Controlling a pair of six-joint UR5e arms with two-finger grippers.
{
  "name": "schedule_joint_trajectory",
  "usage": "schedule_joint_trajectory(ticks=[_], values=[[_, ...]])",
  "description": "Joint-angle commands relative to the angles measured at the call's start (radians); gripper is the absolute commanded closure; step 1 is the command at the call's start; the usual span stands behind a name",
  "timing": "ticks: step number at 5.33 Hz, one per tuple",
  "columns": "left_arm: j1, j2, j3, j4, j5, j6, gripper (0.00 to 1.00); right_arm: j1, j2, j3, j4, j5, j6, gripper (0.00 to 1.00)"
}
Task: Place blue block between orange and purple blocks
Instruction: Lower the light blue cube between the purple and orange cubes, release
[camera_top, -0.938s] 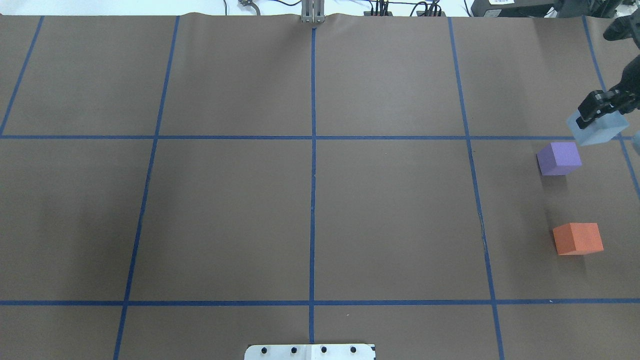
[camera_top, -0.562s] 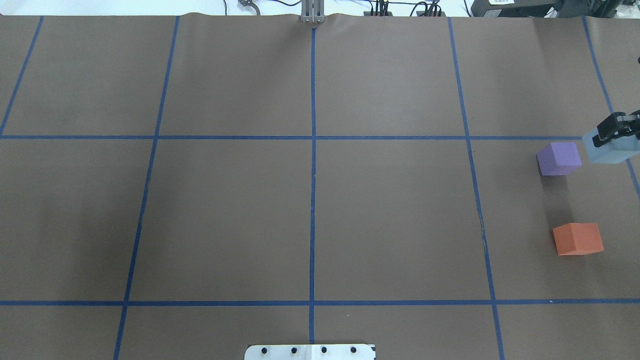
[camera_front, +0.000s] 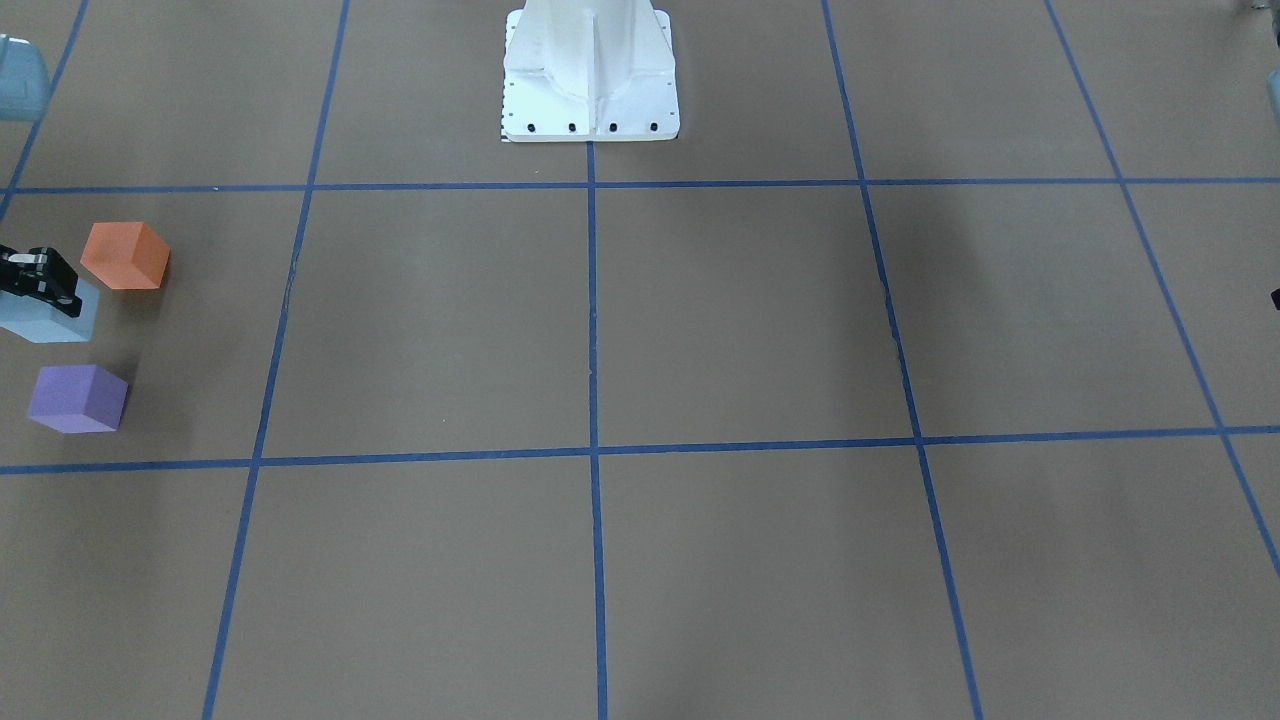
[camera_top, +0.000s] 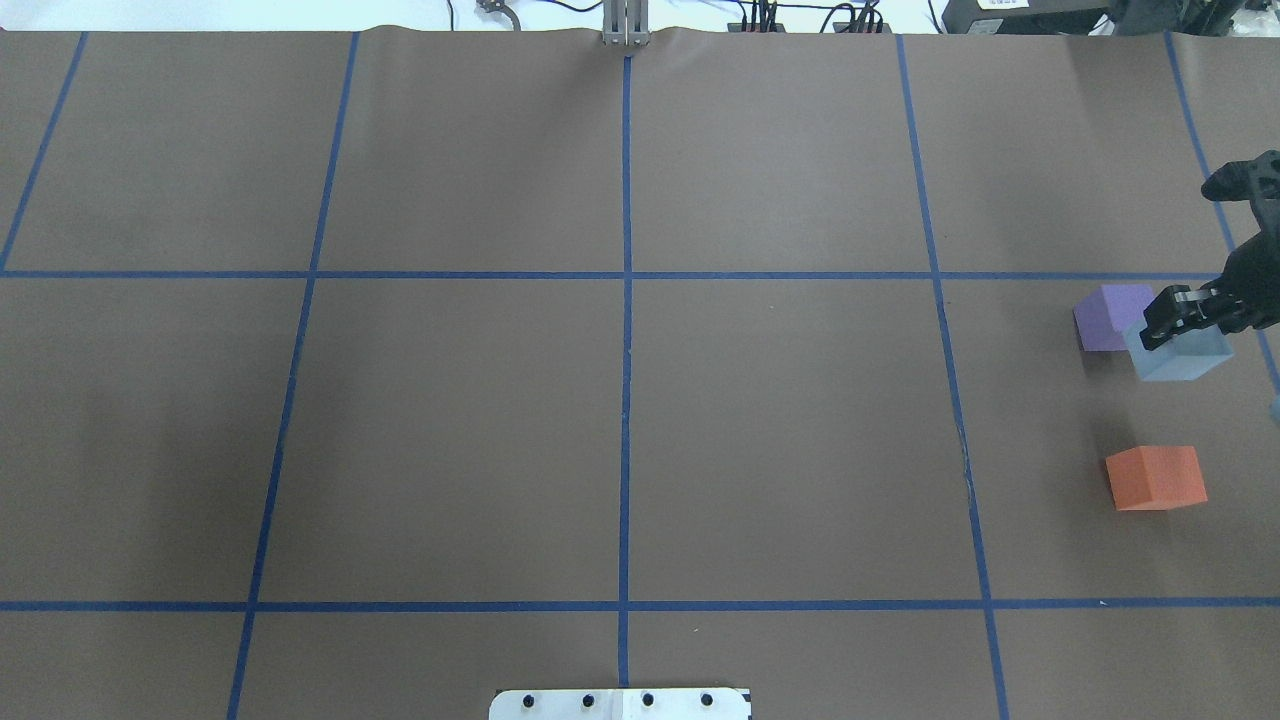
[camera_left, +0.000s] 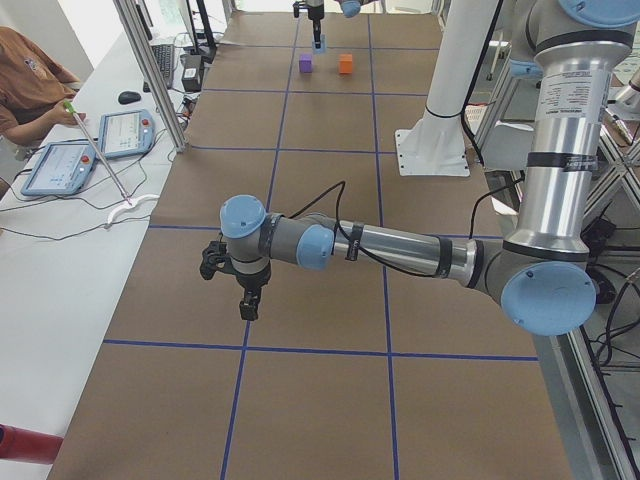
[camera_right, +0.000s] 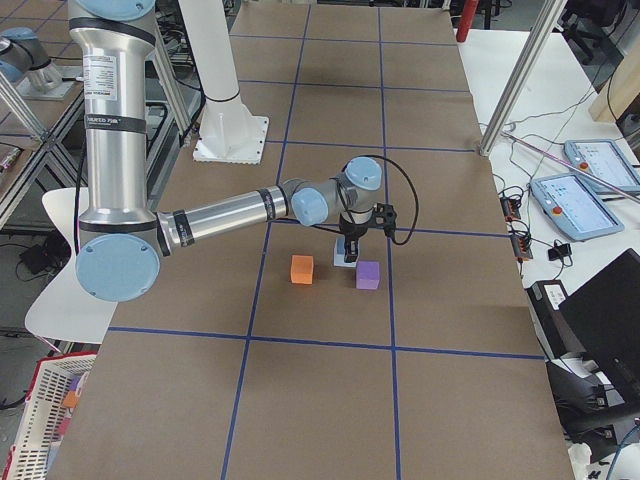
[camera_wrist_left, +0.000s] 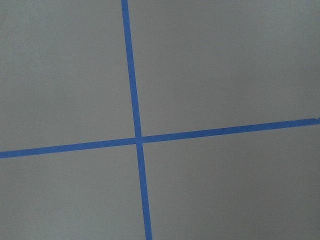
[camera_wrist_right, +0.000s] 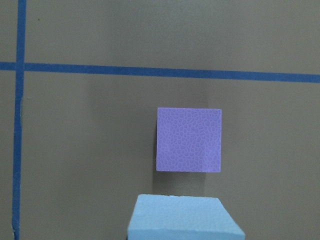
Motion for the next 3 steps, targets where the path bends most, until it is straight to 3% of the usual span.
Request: schedule_joint_trajectory(ticks=[1, 3], values=[[0.000, -0.003, 0.000, 0.000, 0.000, 0.002, 0.00, -0.036, 0.002, -0.042, 0.002, -0.024, -0.009, 1.00], [0.000, -0.005, 0.000, 0.000, 0.000, 0.002, 0.00, -0.064, 0.008, -0.075, 0.002, -0.027, -0.006, 1.00]])
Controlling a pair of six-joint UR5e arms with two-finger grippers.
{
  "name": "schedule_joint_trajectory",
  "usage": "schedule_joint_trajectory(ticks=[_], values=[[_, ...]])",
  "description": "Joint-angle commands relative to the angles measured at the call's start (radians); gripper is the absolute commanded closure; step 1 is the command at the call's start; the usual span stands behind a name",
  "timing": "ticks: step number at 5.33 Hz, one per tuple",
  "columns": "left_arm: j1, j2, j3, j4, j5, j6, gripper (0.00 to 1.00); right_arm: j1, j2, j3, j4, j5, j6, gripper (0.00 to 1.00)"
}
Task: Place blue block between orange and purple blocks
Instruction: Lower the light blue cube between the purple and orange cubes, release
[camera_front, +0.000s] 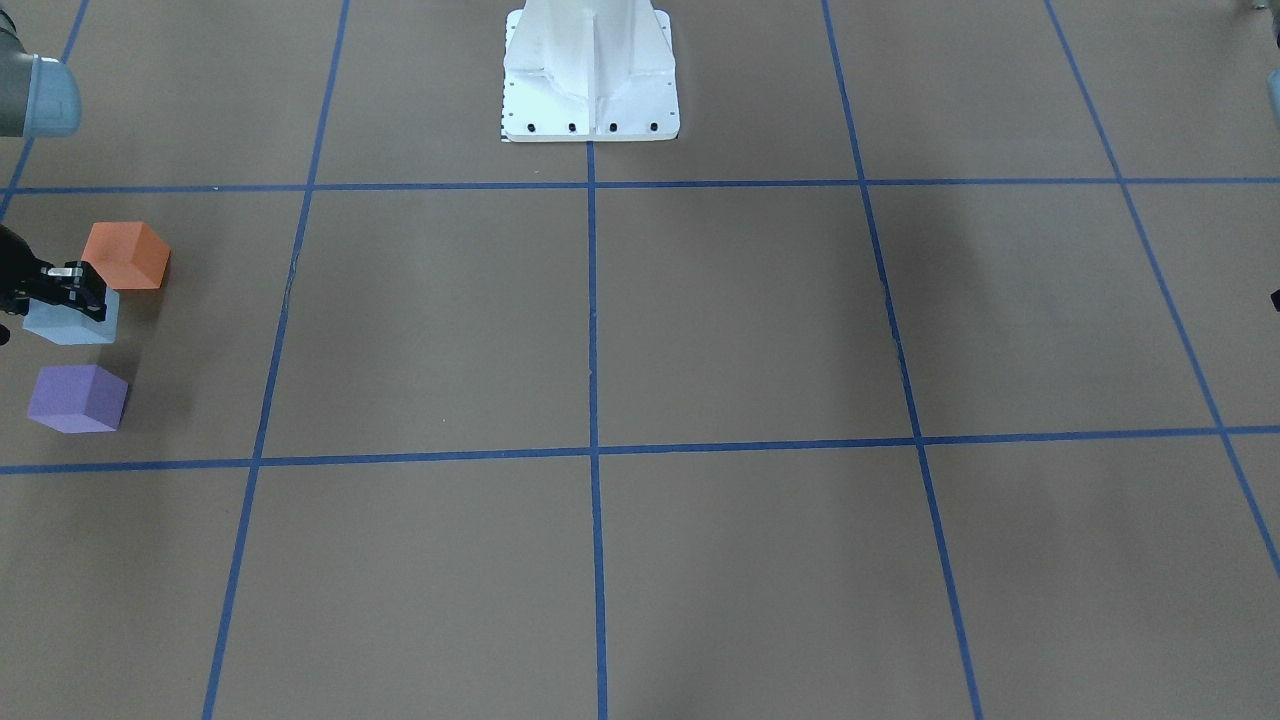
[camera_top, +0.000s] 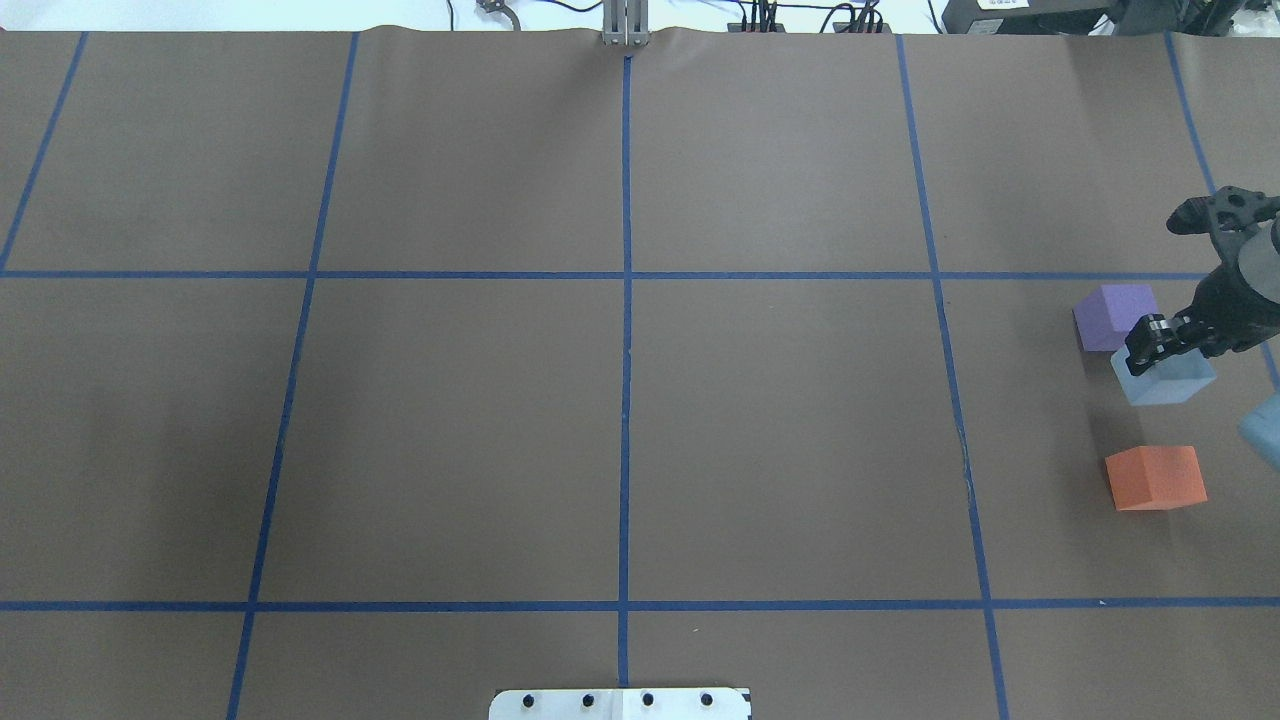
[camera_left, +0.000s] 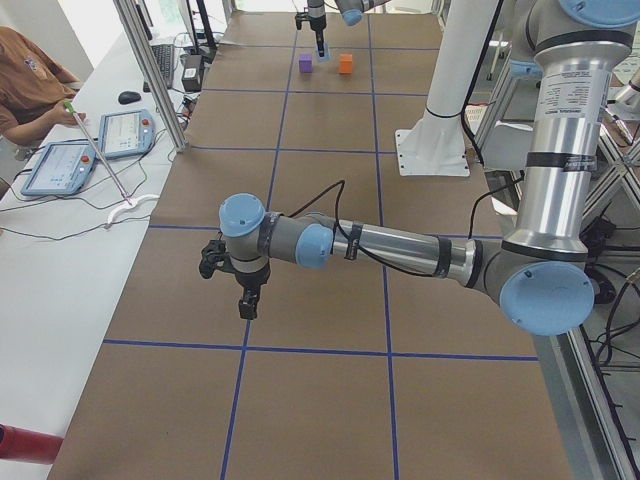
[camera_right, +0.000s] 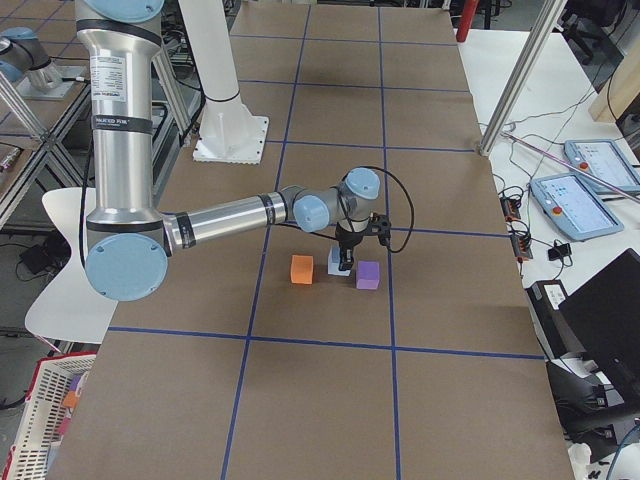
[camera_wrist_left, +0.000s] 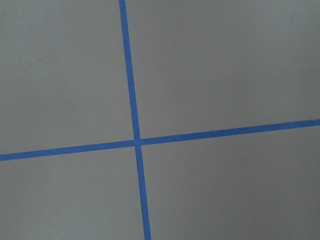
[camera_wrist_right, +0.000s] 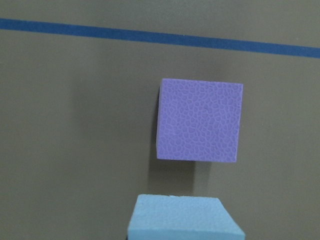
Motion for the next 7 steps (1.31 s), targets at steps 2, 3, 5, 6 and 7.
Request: schedule_joint_trajectory(ticks=[2, 3, 5, 6, 7], values=[[0.000, -0.001, -0.002, 0.000, 0.000, 0.000, 0.00, -0.035, 0.017, -0.041, 0.000, -0.003, 0.004, 1.00], [0.000, -0.001, -0.002, 0.000, 0.000, 0.002, 0.00, -0.040, 0.052, -0.071, 0.000, -0.004, 0.007, 1.00], [0.000, 0.000, -0.004, 0.000, 0.000, 0.002, 0.00, -0.044, 0.055, -0.090, 0.000, -0.004, 0.006, 1.00], [0.000, 0.000, -0.004, 0.000, 0.000, 0.002, 0.00, -0.050, 0.054, -0.098, 0.000, -0.004, 0.006, 1.00], [0.000, 0.000, -0.004, 0.000, 0.000, 0.002, 0.00, -0.058, 0.053, -0.099, 0.000, -0.019, 0.007, 1.00]])
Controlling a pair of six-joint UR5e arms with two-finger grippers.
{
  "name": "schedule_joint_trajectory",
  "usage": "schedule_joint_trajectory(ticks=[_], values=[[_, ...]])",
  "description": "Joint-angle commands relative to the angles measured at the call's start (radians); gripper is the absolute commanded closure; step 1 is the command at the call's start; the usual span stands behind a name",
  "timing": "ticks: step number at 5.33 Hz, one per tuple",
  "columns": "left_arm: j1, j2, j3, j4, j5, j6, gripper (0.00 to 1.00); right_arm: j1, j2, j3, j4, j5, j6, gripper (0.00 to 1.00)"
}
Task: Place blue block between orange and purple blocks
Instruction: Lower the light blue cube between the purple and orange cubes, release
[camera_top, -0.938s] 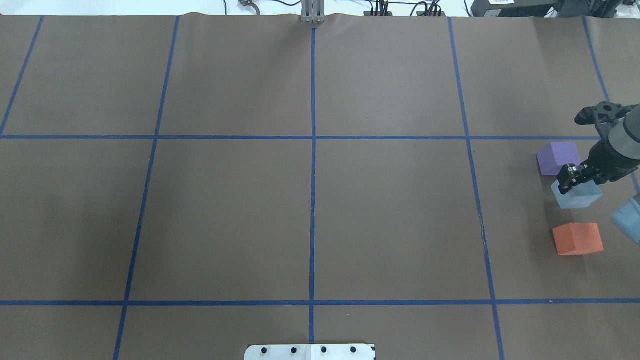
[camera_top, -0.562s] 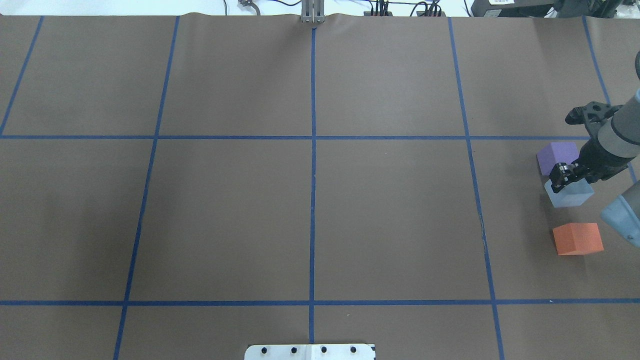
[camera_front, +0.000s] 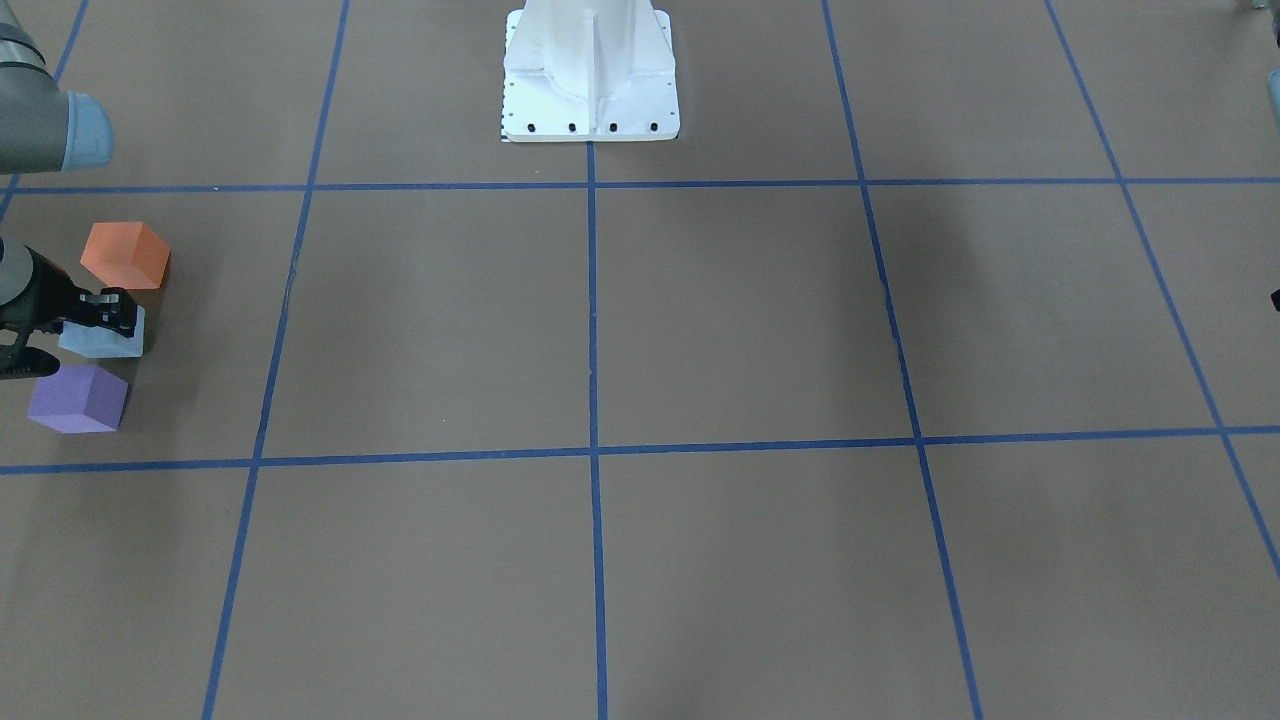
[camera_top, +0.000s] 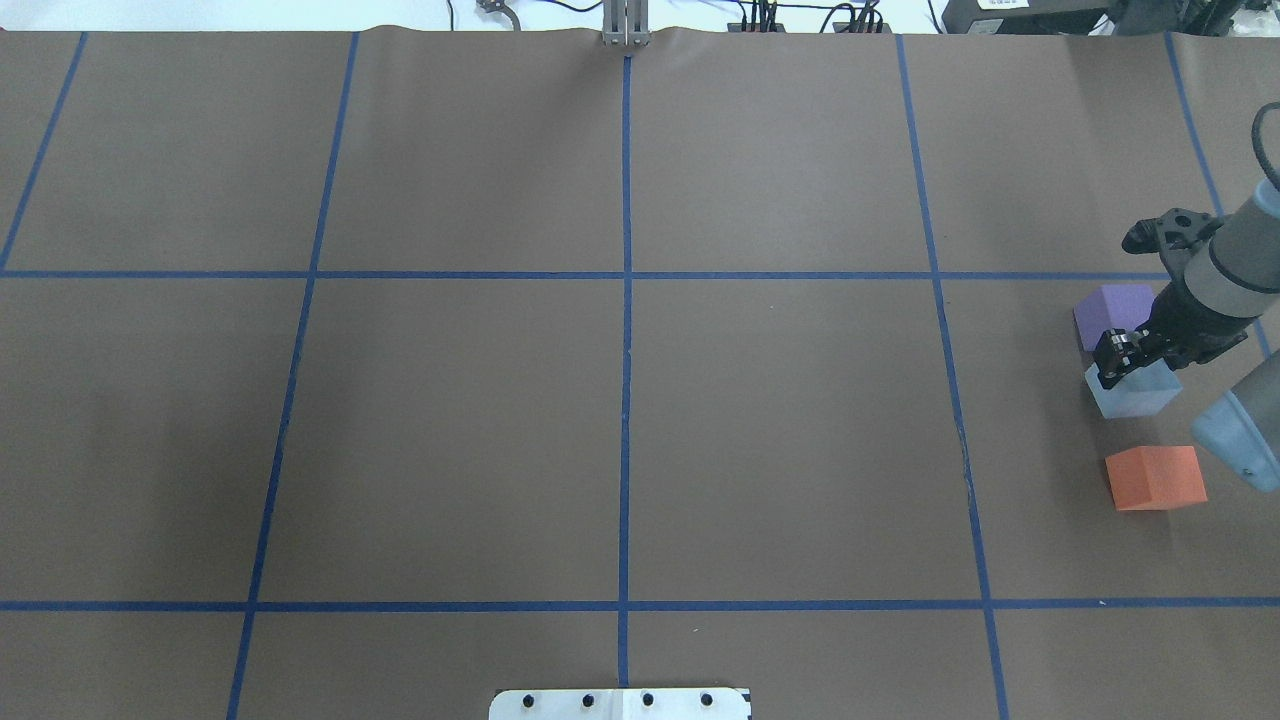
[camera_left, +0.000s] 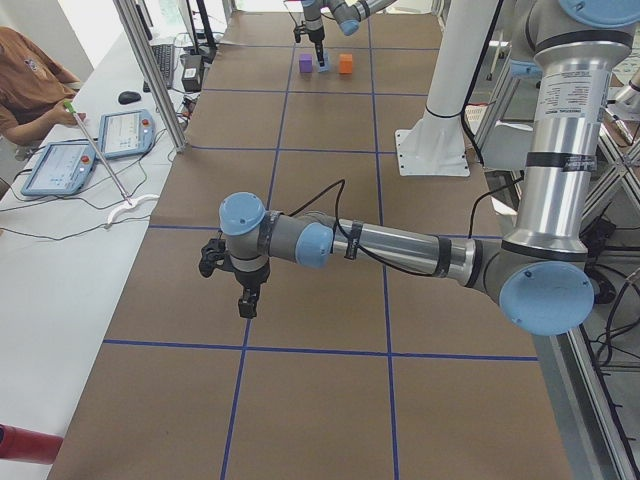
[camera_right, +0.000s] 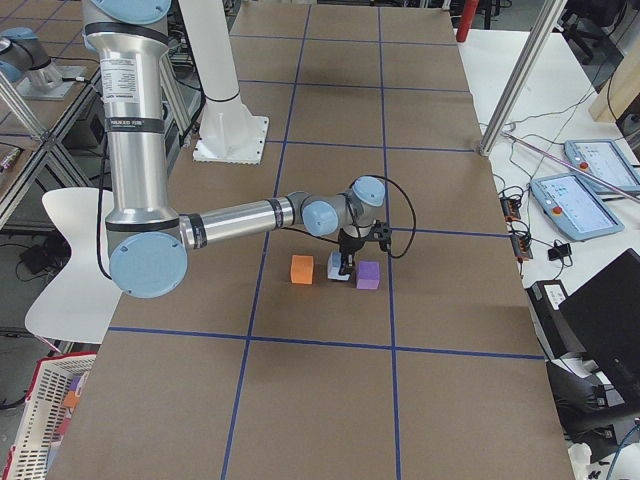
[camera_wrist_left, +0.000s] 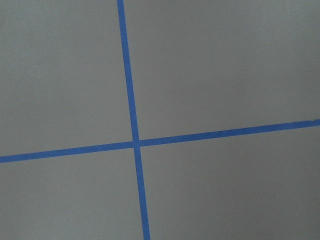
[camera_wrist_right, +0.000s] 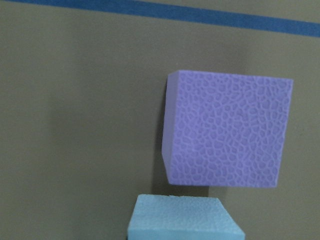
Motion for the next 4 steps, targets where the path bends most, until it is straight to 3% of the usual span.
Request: schedule_joint_trajectory(ticks=[1, 2, 3, 4], values=[[0.000, -0.001, 0.000, 0.000, 0.000, 0.000, 0.00, -0.014, 0.000, -0.011, 0.000, -0.015, 0.001, 0.99], [0.000, -0.001, 0.000, 0.000, 0.000, 0.000, 0.00, -0.015, 0.000, -0.013, -0.001, -0.015, 0.003, 0.63], [0.000, -0.001, -0.003, 0.000, 0.000, 0.000, 0.00, -0.015, -0.003, -0.011, 0.000, -0.015, 0.003, 0.01], [0.000, -0.003, -0.003, 0.000, 0.000, -0.002, 0.00, -0.013, -0.011, -0.004, 0.000, -0.015, 0.003, 0.00]])
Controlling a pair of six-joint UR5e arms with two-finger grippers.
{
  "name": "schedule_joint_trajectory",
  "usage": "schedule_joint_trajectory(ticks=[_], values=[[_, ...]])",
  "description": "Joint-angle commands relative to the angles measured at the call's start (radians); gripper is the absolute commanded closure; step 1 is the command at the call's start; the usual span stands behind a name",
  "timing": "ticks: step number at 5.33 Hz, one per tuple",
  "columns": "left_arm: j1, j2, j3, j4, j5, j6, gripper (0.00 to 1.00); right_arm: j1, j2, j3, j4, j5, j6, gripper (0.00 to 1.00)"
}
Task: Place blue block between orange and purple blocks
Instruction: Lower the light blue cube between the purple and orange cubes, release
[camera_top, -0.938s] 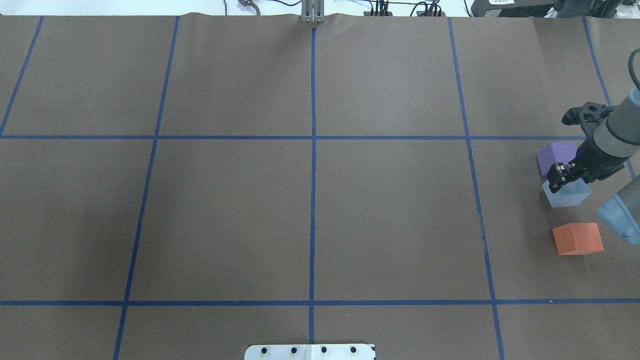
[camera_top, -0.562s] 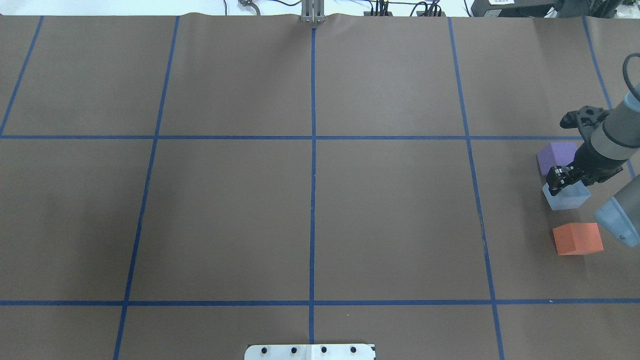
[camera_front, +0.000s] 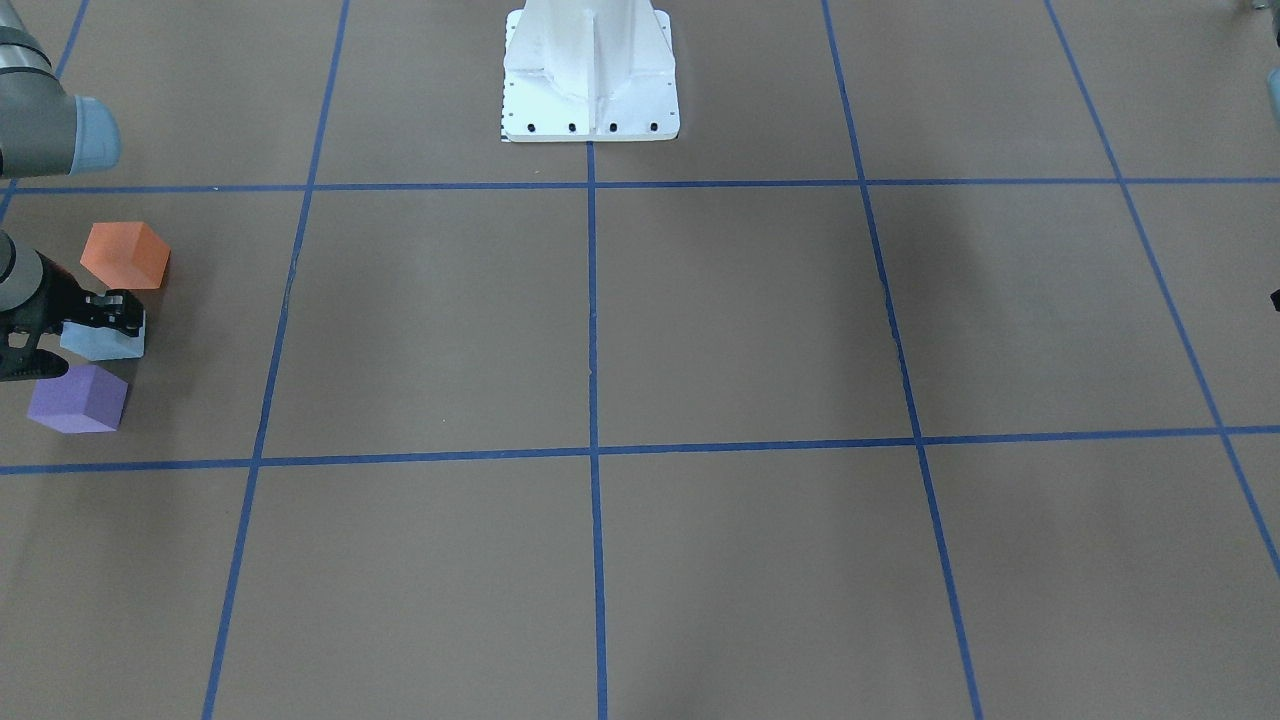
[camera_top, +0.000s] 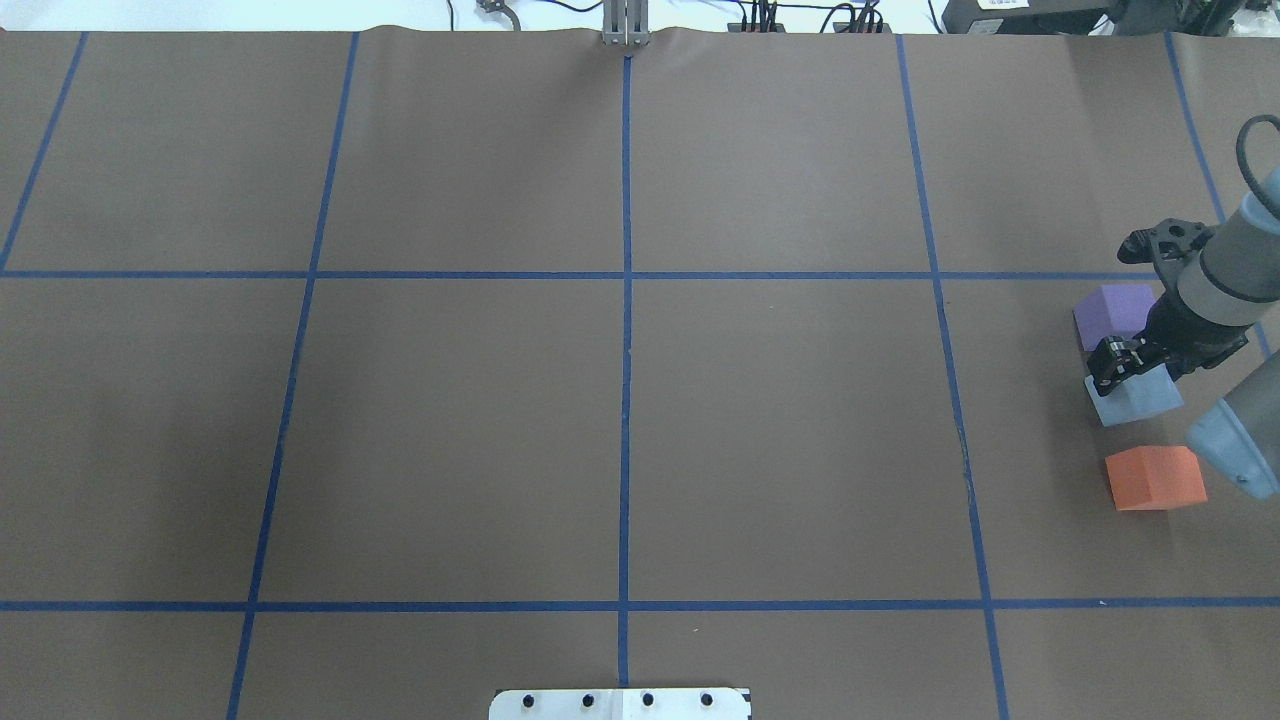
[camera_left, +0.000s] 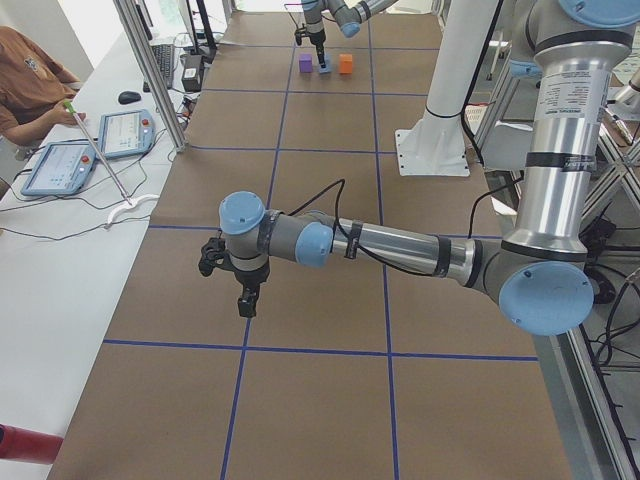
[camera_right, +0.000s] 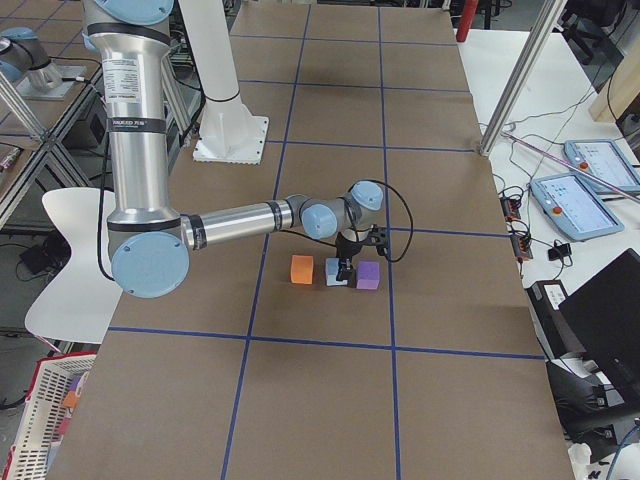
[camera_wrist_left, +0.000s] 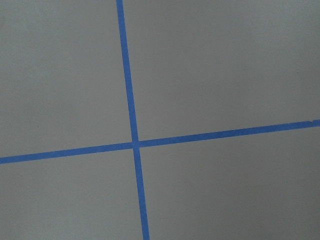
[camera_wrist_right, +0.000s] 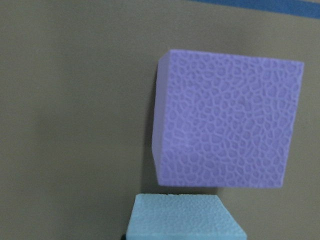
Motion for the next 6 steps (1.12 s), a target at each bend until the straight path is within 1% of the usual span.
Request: schedule_joint_trajectory(ticks=[1, 2, 3, 4, 5, 6], values=[[0.000, -0.001, -0.001, 0.000, 0.000, 0.000, 0.00, 0.004, -0.010, 0.028, 0.000, 0.001, 0.000, 0.00], [0.000, -0.001, -0.001, 0.000, 0.000, 0.000, 0.00, 0.015, -0.022, 0.098, -0.009, 0.003, -0.001, 0.00], [0.000, -0.001, -0.001, 0.000, 0.000, 0.000, 0.00, 0.059, -0.088, 0.199, -0.009, 0.006, -0.001, 0.00], [0.000, 0.001, -0.002, 0.000, 0.000, 0.002, 0.00, 0.141, -0.110, 0.253, -0.007, 0.023, 0.000, 0.00], [0.000, 0.001, -0.004, 0.002, 0.000, 0.002, 0.00, 0.212, -0.089, 0.251, 0.000, 0.018, -0.006, 0.00], [-0.002, 0.001, -0.004, 0.002, 0.000, 0.005, 0.00, 0.251, -0.069, 0.236, -0.001, -0.014, -0.006, 0.00]])
